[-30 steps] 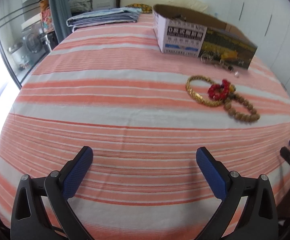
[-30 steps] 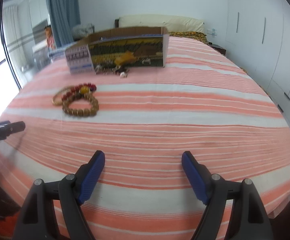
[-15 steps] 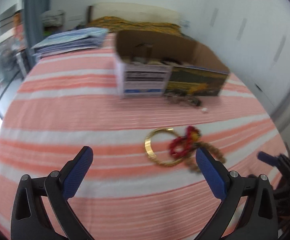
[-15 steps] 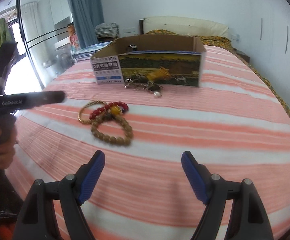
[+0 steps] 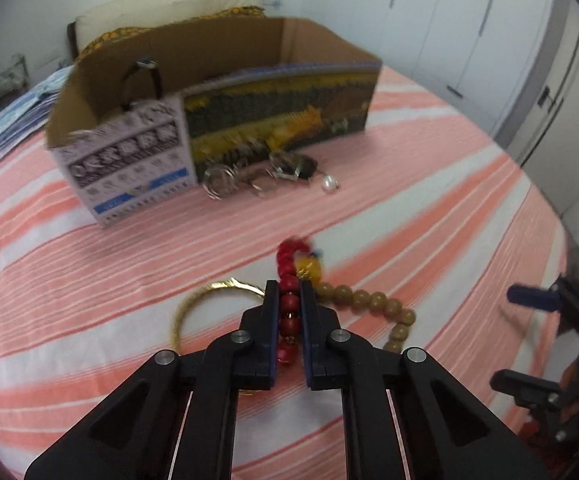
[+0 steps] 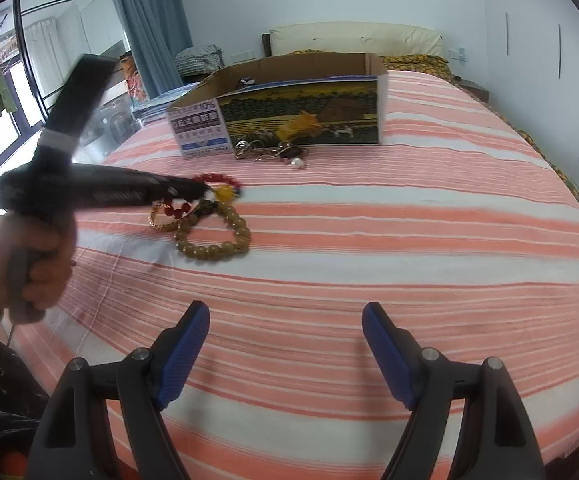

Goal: Organize jewelry
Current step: 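Grasp red bead bracelet with left tool while right tool grasps brown wooden bead bracelet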

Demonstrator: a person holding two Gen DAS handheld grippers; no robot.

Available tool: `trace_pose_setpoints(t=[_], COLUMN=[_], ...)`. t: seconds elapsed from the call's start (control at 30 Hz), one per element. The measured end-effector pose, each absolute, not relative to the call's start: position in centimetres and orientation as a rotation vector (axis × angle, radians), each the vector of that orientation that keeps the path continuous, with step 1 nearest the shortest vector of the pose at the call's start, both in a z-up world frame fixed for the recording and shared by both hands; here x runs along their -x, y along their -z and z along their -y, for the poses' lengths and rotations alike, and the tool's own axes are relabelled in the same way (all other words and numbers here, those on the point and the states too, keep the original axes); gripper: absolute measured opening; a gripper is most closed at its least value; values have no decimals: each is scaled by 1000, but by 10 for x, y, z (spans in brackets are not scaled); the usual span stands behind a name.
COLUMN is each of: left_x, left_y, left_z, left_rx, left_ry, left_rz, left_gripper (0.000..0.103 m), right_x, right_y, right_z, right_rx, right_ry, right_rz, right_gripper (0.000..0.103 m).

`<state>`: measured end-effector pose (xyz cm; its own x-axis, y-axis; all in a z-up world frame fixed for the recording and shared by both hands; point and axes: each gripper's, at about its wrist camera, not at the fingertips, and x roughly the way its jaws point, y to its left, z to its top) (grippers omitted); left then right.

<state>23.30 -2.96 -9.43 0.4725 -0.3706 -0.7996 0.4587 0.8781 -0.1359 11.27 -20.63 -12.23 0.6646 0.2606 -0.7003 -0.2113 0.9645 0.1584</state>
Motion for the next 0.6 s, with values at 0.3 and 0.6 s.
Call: trace_pose_setpoints(t=[0.3,0.6], left_x=[-204,-179], left_y=[46,63], left_z=[-60,-100], left_rx=[162,162], left_ry=[430,298], left_rz=[-877,-905], left_gripper=[7,7], right_x=[-132,-218], right_y=[117,131], right_z=[201,132], right_rx=[-47,149], right_ry=[-304,-479], right_rz=[-791,-925], right_gripper=[80,52])
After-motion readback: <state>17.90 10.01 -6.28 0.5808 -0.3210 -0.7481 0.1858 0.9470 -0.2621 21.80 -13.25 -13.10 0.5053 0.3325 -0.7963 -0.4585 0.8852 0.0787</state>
